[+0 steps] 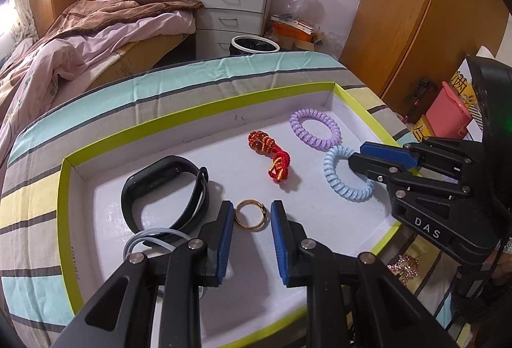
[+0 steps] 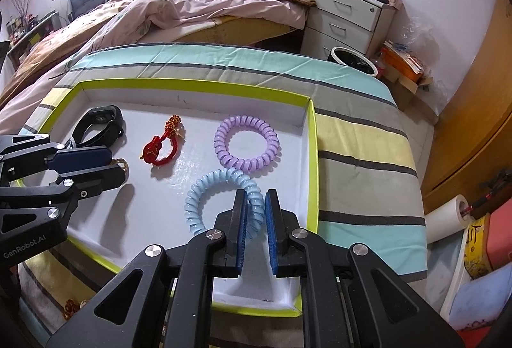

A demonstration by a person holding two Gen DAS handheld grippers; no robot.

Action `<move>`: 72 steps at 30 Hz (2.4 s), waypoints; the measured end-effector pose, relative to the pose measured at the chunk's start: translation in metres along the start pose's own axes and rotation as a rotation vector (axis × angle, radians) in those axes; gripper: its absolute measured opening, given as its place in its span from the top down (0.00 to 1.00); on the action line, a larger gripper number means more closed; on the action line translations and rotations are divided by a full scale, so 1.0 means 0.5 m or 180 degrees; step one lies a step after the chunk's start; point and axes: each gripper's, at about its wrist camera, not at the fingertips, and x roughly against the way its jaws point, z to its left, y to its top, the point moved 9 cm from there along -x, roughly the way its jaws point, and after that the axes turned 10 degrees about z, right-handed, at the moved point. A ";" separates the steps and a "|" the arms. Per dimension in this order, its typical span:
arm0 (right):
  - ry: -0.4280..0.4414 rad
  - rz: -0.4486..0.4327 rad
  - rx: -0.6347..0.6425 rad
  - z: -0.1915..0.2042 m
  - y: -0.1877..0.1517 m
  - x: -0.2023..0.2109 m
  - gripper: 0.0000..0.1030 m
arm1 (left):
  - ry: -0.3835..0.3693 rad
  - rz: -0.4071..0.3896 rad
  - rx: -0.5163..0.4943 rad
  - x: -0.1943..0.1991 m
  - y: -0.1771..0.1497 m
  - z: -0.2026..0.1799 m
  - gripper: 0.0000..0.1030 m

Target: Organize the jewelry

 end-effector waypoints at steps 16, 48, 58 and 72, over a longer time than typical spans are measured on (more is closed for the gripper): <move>0.0112 -0.0252 -0.0097 0.009 -0.013 0.071 0.65 | 0.0101 -0.0244 0.0041 0.093 -0.030 -0.023 0.58; 0.0947 -0.0252 0.0072 0.142 -0.207 0.147 0.58 | -0.0150 -0.0456 0.0575 0.217 -0.264 0.032 0.47; 0.0749 -0.0123 0.0631 0.236 -0.183 0.137 0.57 | -0.0189 -0.0419 0.0648 0.215 -0.292 0.049 0.46; 0.0336 0.0214 0.1023 0.255 -0.199 0.100 0.87 | -0.0289 -0.0331 0.0602 0.204 -0.309 0.041 0.46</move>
